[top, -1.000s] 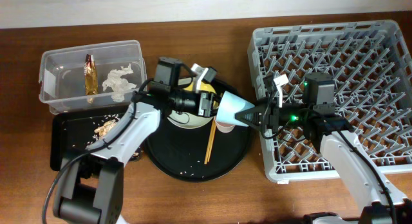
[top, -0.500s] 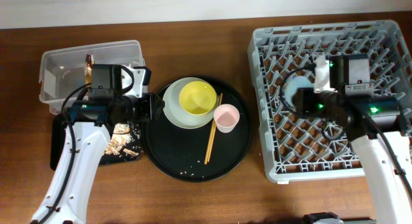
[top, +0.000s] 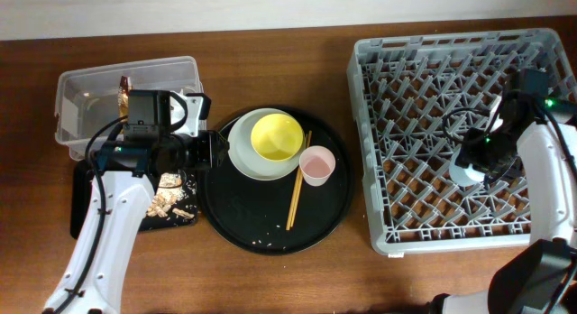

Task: Sort waste into correct bins and load items into the dishwasher rack
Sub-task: 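Place the blue cup upside down in the dish rack with right gripper, then grasp the pink cup with left gripper and hand it to right gripper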

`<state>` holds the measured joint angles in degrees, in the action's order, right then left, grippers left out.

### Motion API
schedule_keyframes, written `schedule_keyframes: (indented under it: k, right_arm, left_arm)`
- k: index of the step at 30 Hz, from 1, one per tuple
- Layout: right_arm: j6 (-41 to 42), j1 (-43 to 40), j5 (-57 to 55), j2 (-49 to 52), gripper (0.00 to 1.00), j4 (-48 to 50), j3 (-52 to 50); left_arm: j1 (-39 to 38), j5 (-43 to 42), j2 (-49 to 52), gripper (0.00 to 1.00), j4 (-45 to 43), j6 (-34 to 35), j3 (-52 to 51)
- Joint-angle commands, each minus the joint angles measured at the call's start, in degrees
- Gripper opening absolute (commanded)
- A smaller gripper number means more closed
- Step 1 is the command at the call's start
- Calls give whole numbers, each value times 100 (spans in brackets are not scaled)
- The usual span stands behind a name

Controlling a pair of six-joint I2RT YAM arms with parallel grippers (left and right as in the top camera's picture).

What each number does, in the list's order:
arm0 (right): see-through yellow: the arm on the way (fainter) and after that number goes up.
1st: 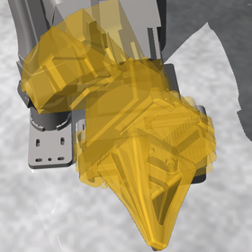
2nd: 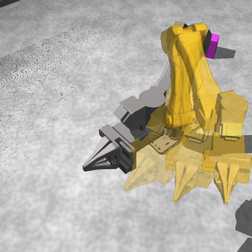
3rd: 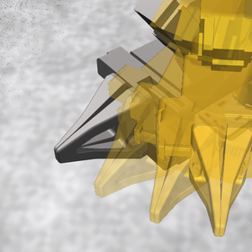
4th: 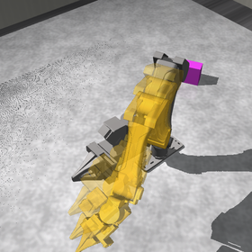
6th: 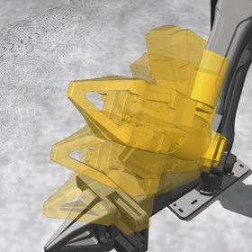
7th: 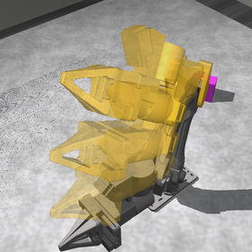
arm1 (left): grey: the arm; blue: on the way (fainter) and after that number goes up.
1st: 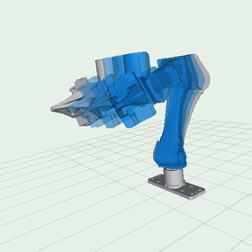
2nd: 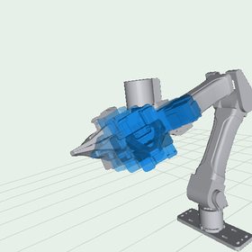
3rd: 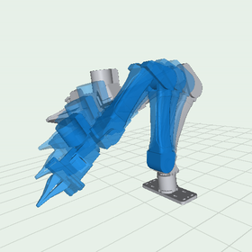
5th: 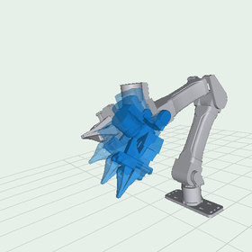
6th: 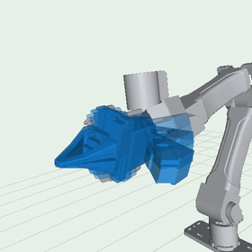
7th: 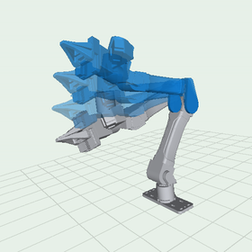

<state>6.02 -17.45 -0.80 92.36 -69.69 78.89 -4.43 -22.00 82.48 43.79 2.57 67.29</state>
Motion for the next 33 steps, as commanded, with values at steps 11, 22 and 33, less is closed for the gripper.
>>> schedule_keyframes:
  k: [11, 22, 33]
  right_arm:
    - [-131, 72, 911, 7, 9, 50, -129]
    - [-129, 72, 970, -131, 70, -103, 155]
    - [-330, 223, 1283, -520, 73, -404, 168]
  left_arm:
    - [20, 42, -96, 46, 48, -90, 9]
    - [9, 42, -96, 63, 44, -94, 9]
    - [-608, 83, -59, 64, -461, -243, 9]
